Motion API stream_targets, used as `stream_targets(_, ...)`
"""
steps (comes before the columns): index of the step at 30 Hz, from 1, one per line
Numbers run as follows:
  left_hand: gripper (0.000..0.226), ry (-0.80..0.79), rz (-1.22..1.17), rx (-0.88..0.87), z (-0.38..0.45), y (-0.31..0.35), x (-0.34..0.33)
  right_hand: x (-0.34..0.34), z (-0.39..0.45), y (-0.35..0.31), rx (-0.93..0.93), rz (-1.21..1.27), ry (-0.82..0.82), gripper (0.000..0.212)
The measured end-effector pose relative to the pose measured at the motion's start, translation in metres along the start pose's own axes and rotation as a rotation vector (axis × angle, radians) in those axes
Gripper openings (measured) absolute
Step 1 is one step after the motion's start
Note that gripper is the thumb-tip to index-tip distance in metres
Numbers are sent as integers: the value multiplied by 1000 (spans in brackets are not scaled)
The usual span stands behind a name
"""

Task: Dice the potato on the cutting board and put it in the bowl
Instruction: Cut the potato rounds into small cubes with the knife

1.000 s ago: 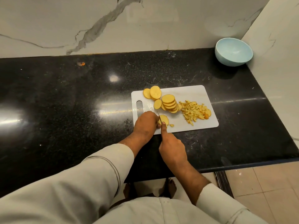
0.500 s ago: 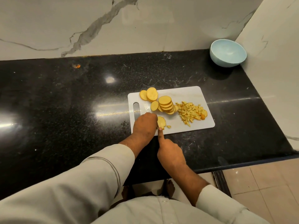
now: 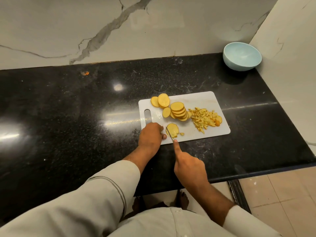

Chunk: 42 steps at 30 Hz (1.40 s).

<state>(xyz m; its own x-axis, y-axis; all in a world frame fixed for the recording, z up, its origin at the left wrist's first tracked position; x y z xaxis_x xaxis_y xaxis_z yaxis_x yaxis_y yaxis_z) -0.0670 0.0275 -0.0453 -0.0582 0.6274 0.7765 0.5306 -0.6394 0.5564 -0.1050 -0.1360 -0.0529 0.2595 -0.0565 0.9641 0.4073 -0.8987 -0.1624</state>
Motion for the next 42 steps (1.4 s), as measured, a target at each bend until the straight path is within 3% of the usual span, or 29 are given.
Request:
stream_targets(2, 6, -18, 68, -14, -1, 3, 2, -1, 14, -12, 17, -28, 6, 70)
stream_targets(5, 17, -8, 170, -43, -3, 10, 5, -6, 27, -21, 19, -38, -10, 70)
stream_targets(9, 10, -19, 220, -44, -1, 14, 4, -10, 36, -20, 33, -51, 6, 70)
stream_targets(24, 21, -84, 526, -103, 7, 40, -3, 8, 42, 60, -16, -68, -13, 65)
stream_targets(36, 12, 45, 461, -63, 3, 37, -9, -4, 26, 55, 245, -56, -36, 63)
stream_targets(42, 16, 18, 490, -61, 10, 49, -9, 9, 45, 92, 221, -101, -4, 64)
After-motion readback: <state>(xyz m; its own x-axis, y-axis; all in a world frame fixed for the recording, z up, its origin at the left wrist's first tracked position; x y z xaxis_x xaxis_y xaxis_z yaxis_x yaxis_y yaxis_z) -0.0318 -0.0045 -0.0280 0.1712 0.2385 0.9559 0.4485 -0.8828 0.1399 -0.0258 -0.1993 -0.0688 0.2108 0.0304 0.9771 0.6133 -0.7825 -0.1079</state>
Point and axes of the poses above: each hand's wrist, its own z-axis towards the middle knuckle, its own x-axis out of the back of the hand, y = z × x, the point moved 2 cm from there along z, towards the middle knuckle, and after that the axes turned 2 degrees about y, right-handed, at the moved point
